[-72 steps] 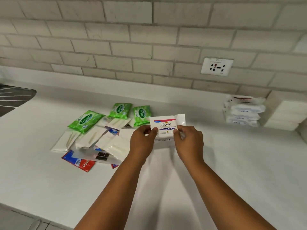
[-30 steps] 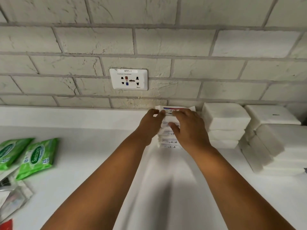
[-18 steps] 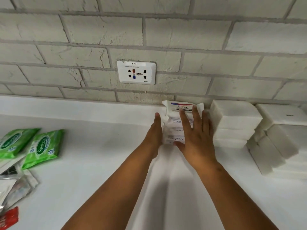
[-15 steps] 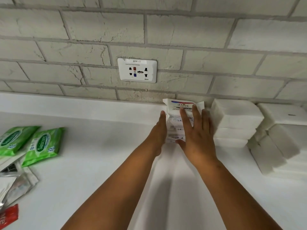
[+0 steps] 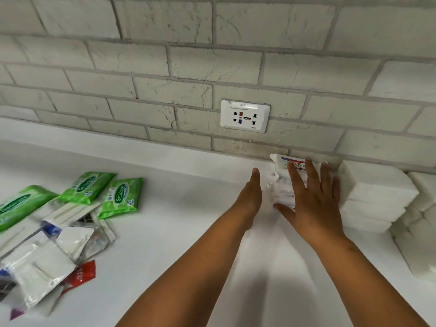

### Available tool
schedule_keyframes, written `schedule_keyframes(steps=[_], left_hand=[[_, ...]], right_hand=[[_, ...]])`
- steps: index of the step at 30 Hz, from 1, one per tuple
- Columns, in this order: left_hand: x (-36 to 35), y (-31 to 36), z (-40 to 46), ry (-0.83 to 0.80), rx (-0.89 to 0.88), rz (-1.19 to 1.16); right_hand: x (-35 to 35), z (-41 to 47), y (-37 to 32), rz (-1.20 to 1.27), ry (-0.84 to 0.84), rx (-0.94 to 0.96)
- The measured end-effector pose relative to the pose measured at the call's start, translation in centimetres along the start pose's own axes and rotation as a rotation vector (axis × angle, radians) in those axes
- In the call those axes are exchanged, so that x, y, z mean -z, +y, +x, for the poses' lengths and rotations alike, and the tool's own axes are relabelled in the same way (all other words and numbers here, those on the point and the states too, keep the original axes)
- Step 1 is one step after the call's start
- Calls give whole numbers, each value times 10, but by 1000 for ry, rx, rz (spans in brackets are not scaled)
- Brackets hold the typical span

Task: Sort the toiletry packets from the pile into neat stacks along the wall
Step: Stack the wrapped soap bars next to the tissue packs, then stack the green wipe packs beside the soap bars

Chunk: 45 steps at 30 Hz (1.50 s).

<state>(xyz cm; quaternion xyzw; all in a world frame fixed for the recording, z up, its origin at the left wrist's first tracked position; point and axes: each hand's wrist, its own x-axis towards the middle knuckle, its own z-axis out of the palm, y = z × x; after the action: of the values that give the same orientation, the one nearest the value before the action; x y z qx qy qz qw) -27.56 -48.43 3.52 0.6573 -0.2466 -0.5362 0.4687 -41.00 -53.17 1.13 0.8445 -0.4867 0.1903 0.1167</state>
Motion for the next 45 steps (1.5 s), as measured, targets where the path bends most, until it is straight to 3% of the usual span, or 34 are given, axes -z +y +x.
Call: schedule_keyframes(steps=[13, 16, 20, 25, 33, 40, 45], left_hand=[[204, -36, -79, 415, -204, -23], [261, -51, -91, 569, -289, 156], [330, -73, -90, 671, -268, 475], [380, -85, -80, 705, -294, 782], [388, -93, -52, 577, -459, 1136], [387, -95, -28, 551, -532, 1214], [368, -94, -13, 435, -594, 1228]], right_hand=[[41, -9, -181, 242, -79, 178], [34, -8, -233, 306, -191, 270], [13, -5, -294, 370, -363, 403], [-13, 13, -350, 387, -475, 467], [-48, 50, -381, 268, -554, 467], [-65, 22, -357, 283, -227, 349], [-61, -6, -334, 381, -168, 282]])
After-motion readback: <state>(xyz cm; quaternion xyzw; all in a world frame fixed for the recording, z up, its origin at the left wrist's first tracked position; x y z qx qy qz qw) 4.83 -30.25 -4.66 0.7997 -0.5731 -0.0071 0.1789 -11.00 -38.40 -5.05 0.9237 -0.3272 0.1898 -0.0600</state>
